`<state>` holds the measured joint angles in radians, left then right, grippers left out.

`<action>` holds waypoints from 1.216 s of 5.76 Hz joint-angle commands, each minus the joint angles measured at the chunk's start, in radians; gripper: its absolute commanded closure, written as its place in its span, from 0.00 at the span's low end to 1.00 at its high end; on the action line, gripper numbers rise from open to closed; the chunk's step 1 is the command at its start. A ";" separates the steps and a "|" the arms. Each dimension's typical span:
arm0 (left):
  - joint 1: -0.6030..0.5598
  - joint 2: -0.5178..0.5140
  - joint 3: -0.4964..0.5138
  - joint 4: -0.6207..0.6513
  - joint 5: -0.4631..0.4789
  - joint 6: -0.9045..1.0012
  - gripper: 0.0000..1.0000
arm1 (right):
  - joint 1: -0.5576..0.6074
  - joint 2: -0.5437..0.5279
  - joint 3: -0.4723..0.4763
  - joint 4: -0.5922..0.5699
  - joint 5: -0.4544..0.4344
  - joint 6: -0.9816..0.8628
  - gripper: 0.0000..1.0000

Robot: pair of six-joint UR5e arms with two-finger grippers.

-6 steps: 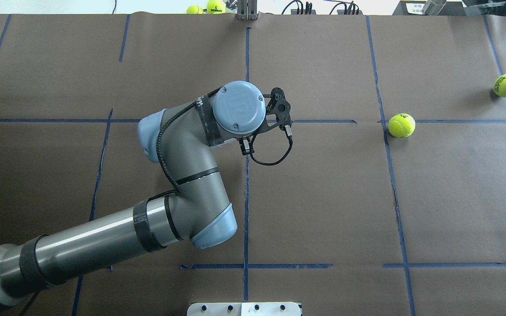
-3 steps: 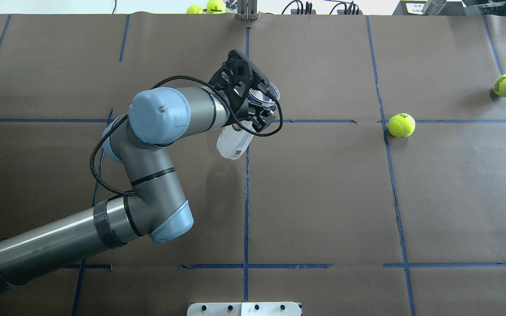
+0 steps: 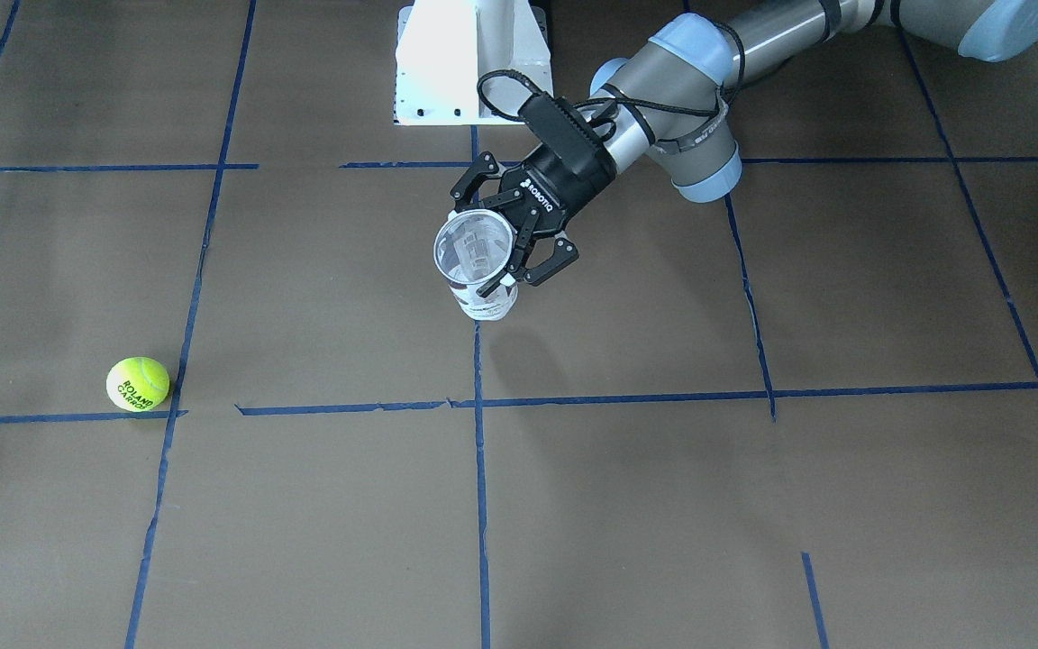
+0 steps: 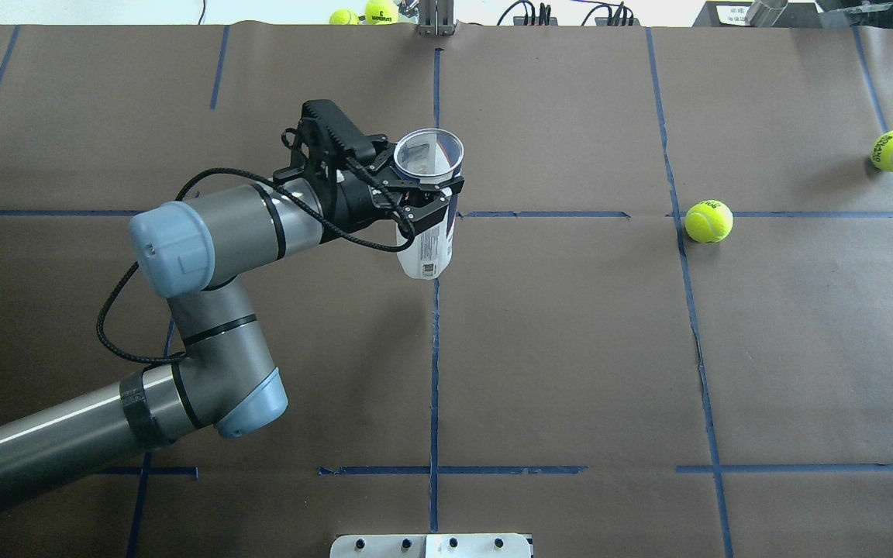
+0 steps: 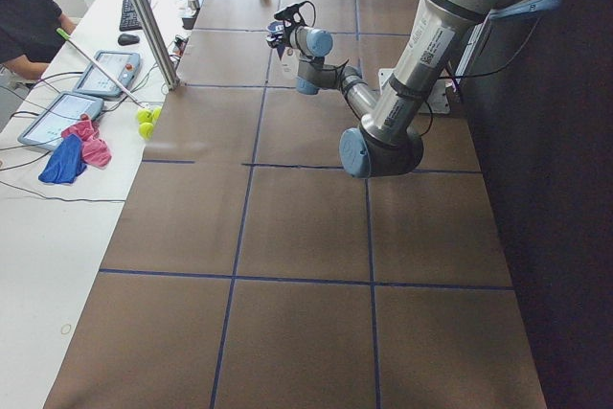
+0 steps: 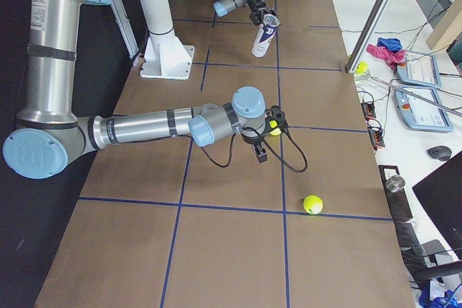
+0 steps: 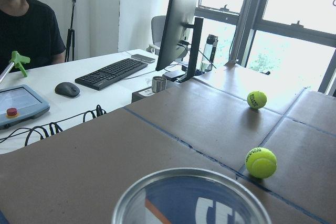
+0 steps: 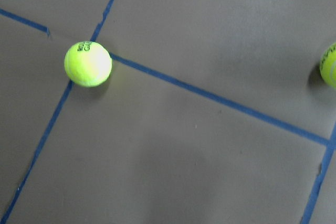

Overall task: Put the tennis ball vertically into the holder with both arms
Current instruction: 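Rotate the tube upright with the left gripper, open end up, then hold the tube with the left gripper while the right reaches a ball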

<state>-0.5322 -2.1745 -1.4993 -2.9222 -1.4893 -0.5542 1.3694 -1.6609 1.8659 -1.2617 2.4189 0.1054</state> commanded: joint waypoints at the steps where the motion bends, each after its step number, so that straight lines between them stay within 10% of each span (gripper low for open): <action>1: 0.123 0.038 0.059 -0.197 0.227 0.069 0.31 | -0.094 0.130 -0.001 0.007 -0.131 0.145 0.00; 7: 0.230 -0.008 0.109 -0.247 0.343 0.206 0.31 | -0.295 0.242 -0.066 0.007 -0.271 0.257 0.00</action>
<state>-0.3113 -2.1736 -1.3961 -3.1684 -1.1499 -0.3560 1.1005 -1.4244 1.8088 -1.2548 2.1547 0.3551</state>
